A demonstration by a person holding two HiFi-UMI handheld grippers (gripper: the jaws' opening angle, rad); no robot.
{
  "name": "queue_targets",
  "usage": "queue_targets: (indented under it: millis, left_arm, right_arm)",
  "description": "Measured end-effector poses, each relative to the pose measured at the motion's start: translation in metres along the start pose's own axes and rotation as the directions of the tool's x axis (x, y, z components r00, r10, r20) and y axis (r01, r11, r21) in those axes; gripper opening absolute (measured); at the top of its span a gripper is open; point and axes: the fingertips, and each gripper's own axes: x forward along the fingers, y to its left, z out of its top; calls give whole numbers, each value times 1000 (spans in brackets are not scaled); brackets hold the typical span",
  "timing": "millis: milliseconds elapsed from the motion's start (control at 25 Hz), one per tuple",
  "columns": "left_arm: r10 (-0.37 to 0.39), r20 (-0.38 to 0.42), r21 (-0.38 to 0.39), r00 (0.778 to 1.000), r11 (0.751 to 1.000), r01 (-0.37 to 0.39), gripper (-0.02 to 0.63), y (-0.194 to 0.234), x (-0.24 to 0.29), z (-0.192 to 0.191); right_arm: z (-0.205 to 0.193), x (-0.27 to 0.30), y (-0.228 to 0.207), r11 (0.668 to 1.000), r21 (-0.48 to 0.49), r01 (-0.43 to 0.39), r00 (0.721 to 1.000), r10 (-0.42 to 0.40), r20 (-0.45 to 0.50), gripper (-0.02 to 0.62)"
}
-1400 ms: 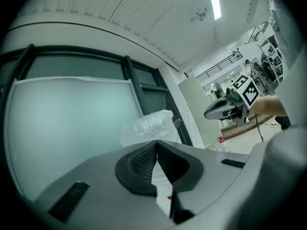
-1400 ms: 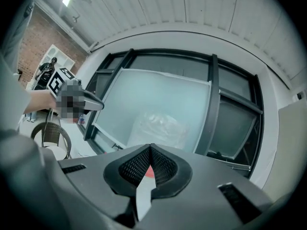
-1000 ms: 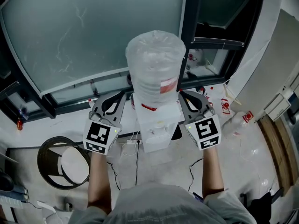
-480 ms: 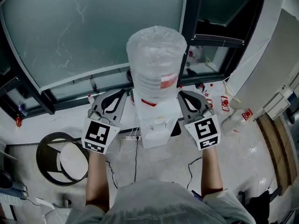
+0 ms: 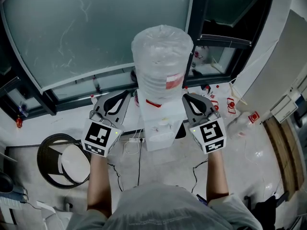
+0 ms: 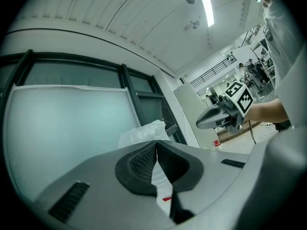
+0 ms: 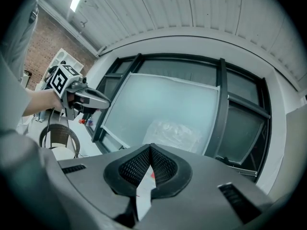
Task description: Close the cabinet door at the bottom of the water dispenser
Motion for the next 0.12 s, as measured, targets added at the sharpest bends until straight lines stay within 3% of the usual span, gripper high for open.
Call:
queue_targets:
  millis: [120]
  left_arm:
    - [-5, 1, -13, 1000, 1000, 5, 21, -1, -2, -2]
  right_arm:
    - [-5, -1, 3, 1000, 7, -2, 1000, 2, -6, 28]
